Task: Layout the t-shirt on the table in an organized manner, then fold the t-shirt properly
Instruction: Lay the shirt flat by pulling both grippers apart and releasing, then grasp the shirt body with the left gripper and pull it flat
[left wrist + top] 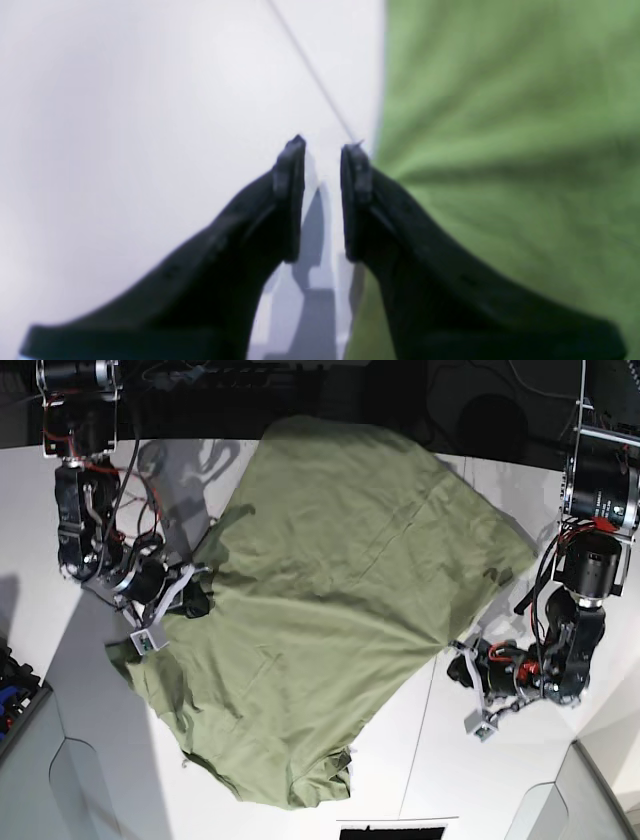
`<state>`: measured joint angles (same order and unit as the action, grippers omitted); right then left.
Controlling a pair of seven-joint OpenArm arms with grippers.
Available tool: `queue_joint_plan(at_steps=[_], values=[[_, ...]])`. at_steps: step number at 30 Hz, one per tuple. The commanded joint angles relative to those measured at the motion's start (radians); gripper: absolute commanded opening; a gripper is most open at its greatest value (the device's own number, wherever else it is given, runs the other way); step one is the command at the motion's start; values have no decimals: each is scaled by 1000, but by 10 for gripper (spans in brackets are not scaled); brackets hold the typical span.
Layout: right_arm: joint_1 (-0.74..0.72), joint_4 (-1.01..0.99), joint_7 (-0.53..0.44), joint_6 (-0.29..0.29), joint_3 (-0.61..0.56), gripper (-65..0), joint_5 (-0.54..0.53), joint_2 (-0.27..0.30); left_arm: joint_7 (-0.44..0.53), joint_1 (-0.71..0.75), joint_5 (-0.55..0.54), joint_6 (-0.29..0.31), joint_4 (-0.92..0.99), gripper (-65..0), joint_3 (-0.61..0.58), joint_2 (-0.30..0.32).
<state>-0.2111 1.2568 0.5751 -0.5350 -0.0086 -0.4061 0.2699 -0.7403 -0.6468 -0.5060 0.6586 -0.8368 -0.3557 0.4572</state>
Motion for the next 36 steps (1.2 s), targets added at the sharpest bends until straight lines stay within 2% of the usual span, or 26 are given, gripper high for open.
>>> queue_joint_plan(at_steps=[1, 4, 7, 10, 13, 15, 20, 23, 26, 32, 36], values=[[2, 42, 20, -1, 3, -650, 6, -2, 10, -45, -23, -2, -13, -489, 5, 12], [21, 129, 21, 20, 36, -650, 16, -23, -58, -56, -157, -18, -42, -488, 6, 41], [18, 169, 20, 41, 107, -650, 25, -32, -160, -35, -372, 40, -160, -488, 6, 85], [12, 175, -2, 42, 199, -650, 29, -32, -193, 26, -434, 40, -319, -489, 6, 127], [-3, 172, -4, 52, 282, -650, 40, -32, -191, 100, -433, 40, -462, -489, 5, 129], [-20, 158, -8, 73, 314, -650, 69, -32, -172, 142, -407, 40, -525, -489, 5, 101], [-103, 10, -82, 94, 321, -650, 139, -32, -91, 191, -243, 39, -534, -489, 3, -59], [-173, -105, -125, 94, 320, -650, 151, -33, -47, 204, -143, -1, -504, -491, 2, -148], [-247, -203, -138, 94, 320, -650, 191, -35, -18, 204, -100, -20, -425, -491, 2, -209], [-301, -319, -143, 94, 321, -650, 238, -31, -2, 204, -101, -19, -267, -490, 3, -276], [-284, -325, -145, 94, 320, -650, 240, -31, 13, 210, -94, -19, -246, -490, 3, -277]])
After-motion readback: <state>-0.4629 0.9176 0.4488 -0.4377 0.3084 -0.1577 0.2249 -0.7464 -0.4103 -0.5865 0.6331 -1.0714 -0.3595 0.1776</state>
